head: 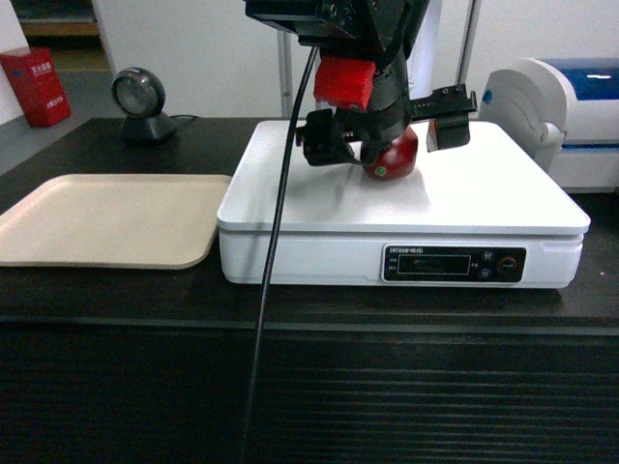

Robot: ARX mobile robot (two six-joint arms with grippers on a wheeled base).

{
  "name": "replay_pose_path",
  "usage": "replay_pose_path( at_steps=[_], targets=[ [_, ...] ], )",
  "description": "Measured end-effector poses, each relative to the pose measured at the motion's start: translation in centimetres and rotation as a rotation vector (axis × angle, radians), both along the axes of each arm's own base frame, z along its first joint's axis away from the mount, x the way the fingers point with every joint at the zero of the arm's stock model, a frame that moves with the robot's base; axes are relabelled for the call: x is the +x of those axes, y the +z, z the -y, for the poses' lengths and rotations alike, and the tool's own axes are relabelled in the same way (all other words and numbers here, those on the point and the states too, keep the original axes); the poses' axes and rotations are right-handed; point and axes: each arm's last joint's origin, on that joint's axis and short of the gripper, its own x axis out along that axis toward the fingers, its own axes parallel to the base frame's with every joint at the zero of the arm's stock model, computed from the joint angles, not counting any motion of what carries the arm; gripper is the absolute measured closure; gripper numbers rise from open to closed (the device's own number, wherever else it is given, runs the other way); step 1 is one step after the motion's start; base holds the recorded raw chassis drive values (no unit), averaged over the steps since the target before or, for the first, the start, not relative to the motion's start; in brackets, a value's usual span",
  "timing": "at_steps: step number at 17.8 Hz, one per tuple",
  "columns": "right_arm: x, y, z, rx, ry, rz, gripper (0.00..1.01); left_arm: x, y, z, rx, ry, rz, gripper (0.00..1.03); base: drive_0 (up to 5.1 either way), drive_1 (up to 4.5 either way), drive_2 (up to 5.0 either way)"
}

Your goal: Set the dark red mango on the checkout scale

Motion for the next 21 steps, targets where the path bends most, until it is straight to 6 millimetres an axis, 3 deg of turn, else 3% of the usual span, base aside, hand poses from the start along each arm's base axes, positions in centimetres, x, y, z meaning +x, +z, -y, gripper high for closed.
replay_pose_path(
  at_steps=[4,14,16,17,18,19,20,21],
  targets=[
    [0.0,0.0,0.0,0.0,0.0,0.0,0.03,-0.5,-0.1,0.3,0.062,-0.038,0.106,0.05,0.0,0.0,0.0],
    [0.0,0.0,0.0,0.0,0.0,0.0,0.03,-2.7,5.2,0.1,0.105,-0.193,0.314,0.05,0.0,0.0,0.0],
    [0.0,0.0,0.0,0.0,0.0,0.0,0.03,-4.2,7.4,-0.3,0.094,-0.289,0.39,0.05,0.0,0.0,0.0],
    [0.0,0.0,0.0,0.0,0.0,0.0,0.03,-6.2,8.7,-1.2,0.07,-0.422,0.515,0.05,0.0,0.0,0.0],
    [0.0,0.0,0.0,0.0,0.0,0.0,0.03,-10.0,11.3,-5.3,0.02,-0.572,0.685,0.05,0.0,0.0,0.0],
    [0.0,0.0,0.0,0.0,0.0,0.0,0.03,-11.3,12.3,-12.4,0.032,-0.429,0.697,0.05,0.0,0.0,0.0],
    [0.0,0.0,0.0,0.0,0.0,0.0,0.03,-12.3,11.9,-16.3,0.072,-0.308,0.692,0.05,0.0,0.0,0.0],
    [0.0,0.0,0.0,0.0,0.0,0.0,0.03,-13.1,11.9,-18.1,0.079,-0.244,0.674,0.05,0.0,0.0,0.0]
  ],
)
